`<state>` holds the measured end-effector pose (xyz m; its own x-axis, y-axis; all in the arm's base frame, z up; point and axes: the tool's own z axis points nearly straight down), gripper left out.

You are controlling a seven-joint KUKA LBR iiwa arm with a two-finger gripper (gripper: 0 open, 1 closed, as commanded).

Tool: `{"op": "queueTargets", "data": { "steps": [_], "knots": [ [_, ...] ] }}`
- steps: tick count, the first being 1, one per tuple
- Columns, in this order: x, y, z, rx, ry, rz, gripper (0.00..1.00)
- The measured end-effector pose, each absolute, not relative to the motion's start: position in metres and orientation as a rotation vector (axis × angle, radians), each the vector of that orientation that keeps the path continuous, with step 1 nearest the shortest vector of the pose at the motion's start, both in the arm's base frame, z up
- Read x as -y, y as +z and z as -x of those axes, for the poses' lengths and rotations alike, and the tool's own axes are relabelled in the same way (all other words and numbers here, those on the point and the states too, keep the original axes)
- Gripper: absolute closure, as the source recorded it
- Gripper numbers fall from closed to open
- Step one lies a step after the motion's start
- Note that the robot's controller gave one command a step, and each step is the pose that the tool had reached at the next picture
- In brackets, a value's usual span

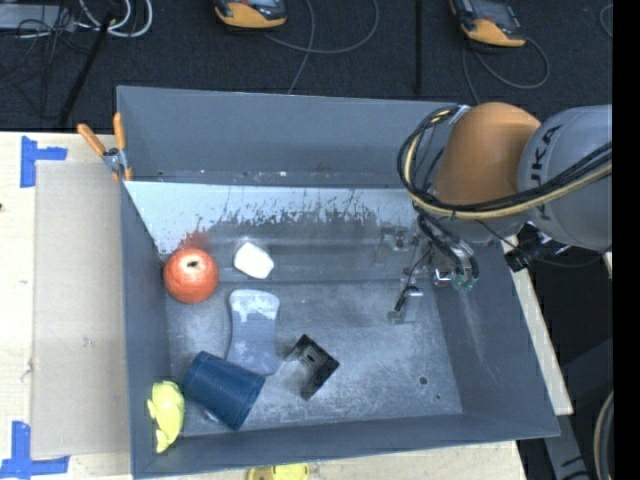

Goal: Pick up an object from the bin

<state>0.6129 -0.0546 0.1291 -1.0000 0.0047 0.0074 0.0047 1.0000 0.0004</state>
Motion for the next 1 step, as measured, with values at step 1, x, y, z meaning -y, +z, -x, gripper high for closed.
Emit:
{"op": "queueTargets", "data": {
  "steps": [1],
  "knots": [
    [0.0545, 0.1341, -0.6147, 3.142, 0.0, 0.006, 0.0]
  ]
}}
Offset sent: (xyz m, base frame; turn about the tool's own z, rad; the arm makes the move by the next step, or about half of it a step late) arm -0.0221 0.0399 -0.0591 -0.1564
